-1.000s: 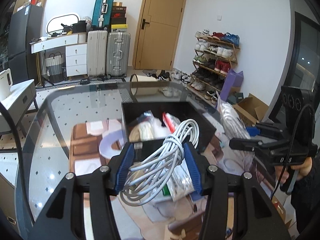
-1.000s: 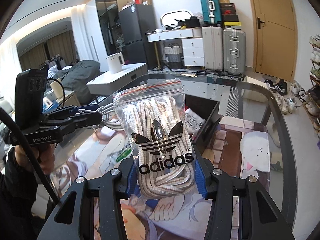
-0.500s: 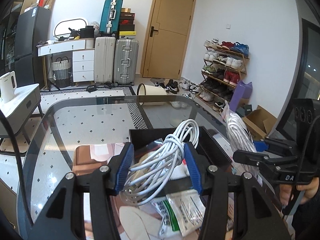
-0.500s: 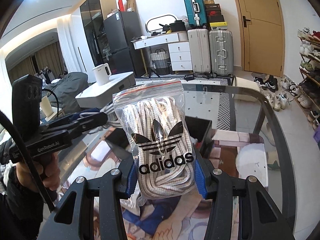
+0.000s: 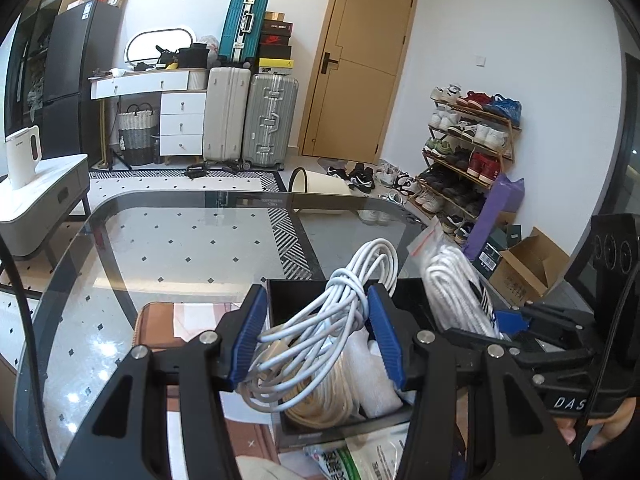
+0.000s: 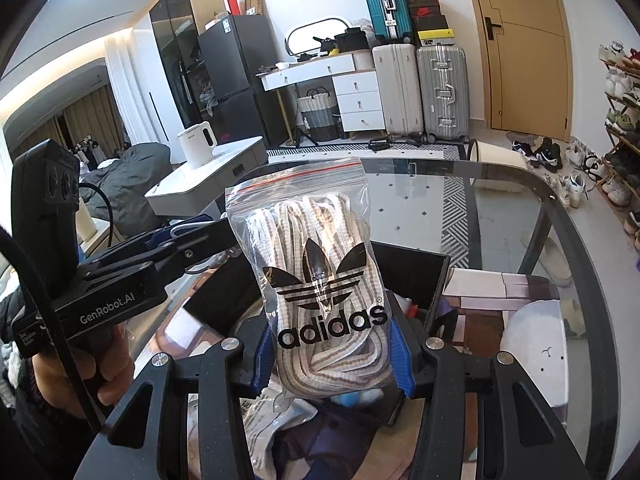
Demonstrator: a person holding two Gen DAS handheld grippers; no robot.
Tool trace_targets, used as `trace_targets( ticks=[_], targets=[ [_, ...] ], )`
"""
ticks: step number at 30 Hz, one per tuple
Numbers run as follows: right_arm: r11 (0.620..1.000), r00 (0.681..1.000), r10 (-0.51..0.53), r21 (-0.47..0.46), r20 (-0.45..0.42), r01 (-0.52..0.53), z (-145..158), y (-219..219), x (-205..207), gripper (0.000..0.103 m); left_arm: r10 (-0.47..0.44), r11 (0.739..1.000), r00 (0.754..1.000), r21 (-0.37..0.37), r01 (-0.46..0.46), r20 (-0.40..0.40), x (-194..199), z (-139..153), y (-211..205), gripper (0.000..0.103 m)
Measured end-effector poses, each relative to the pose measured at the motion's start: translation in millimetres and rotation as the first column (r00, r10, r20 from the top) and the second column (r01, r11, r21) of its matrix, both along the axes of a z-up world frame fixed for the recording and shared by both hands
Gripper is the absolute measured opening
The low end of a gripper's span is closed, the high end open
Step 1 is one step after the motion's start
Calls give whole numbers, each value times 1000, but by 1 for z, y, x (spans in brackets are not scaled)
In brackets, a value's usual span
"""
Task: Organize soft objects
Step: 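Lift and carry the lace bag and cable over the black box with both tools, then open the right tool to drop the lace bag while the left tool drops the cable into the box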
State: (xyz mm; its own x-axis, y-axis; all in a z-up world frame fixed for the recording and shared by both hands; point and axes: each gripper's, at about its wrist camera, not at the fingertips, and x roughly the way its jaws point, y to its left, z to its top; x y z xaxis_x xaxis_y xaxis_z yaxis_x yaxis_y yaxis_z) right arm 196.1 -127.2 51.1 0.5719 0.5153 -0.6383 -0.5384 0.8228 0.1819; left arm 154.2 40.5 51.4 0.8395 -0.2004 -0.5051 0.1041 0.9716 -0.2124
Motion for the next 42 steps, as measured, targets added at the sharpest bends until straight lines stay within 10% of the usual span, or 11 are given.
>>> trace_targets(
  ticks=[31,42],
  targets=[
    [976,997,70,-209,30,-62,-29,34,32,53,-60,996,996,56,64,-72,6,-20,-16,48],
    [983,995,26,-185,92,-9,-12,-1,4,81,-57,995,997,83,61,-45,-17,-8,-13,83]
  ],
)
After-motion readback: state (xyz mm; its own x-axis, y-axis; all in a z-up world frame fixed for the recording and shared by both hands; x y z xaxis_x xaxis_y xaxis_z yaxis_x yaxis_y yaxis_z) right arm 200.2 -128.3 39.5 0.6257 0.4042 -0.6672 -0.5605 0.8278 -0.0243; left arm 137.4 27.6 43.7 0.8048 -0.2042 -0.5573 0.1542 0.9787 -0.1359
